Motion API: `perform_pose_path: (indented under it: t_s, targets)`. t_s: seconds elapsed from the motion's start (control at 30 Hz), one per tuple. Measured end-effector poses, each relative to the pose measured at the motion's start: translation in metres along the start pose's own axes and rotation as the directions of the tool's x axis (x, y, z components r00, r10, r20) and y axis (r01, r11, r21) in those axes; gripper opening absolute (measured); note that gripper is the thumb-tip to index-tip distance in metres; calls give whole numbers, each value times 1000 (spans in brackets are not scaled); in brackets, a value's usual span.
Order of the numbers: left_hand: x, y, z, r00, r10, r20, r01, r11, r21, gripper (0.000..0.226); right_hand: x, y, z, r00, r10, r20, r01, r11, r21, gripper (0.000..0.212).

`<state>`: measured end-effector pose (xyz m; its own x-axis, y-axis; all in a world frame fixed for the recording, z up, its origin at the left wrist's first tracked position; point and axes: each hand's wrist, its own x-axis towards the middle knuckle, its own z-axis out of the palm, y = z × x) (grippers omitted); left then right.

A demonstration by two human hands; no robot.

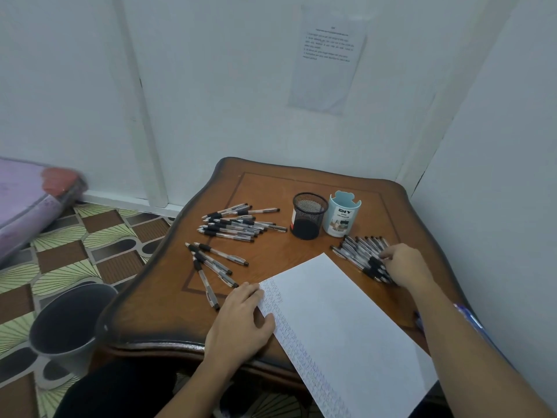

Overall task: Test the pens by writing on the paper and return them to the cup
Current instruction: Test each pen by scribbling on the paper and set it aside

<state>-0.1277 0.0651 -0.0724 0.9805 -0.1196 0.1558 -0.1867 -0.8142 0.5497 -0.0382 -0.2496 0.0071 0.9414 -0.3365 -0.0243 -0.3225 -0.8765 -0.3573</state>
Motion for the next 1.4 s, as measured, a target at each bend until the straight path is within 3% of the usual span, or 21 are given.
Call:
perform_pose_path:
  t_s: [0.1,0.23,0.37,0.53,0.67,0.83,0.93,1.0,1.07,1.13,1.2,1.23,1.3,1.37,1.4]
  targets:
    - [-1,-1,-3,999,16,36,-18,999,43,76,-4,-8,2,992,-26,-122,29,999,22,31]
    - [-4,0,-8,995,59,83,-69,989,128,97,-10,-37,8,941,-209,-267,214,977,-13,25]
    - [-5,-3,-12,991,58,120,-78,983,169,103,-27,-85,33,903,-427,-41,428,890,154,23]
    - [-7,-2,-14,995,73,75,-85,981,175,100,-49,-147,72,809,-538,237,476,836,272,24]
    - [-10,-5,-16,994,93,49,-99,987,127,87,-52,-185,103,816,-515,264,453,852,263,36]
    - [-9,-8,-15,993,108,37,-112,983,143,84,-48,-193,117,843,-504,187,465,858,216,7]
    - [-10,-12,-12,993,112,35,-116,984,136,91,-44,-183,105,861,-487,146,390,817,426,4]
    - [-12,-13,-11,992,120,33,-124,982,143,92,-42,-172,88,905,-406,132,241,742,626,6]
    - [-13,-14,-10,991,133,26,-135,978,161,92,-40,-160,69,946,-293,134,56,560,827,4]
    - [-15,-12,-10,990,139,28,-142,973,181,92,-41,-148,49,966,-208,151,-87,286,954,1]
    - [-16,-12,-9,991,128,33,-132,970,202,90,-44,-136,36,976,-176,129,-119,64,991,7]
    - [-16,-12,-8,991,128,26,-130,968,215,88,-47,-131,32,978,-170,118,-119,5,993,11]
    - [-17,-12,-7,991,134,16,-134,964,230,85,-54,-122,29,979,-160,127,-126,14,992,15]
    - [-17,-12,-6,990,139,29,-142,961,236,86,-59,-113,31,972,-174,155,-137,116,984,7]
    - [-17,-12,-5,989,142,30,-145,960,238,87,-62,-109,33,968,-189,167,-140,147,979,13]
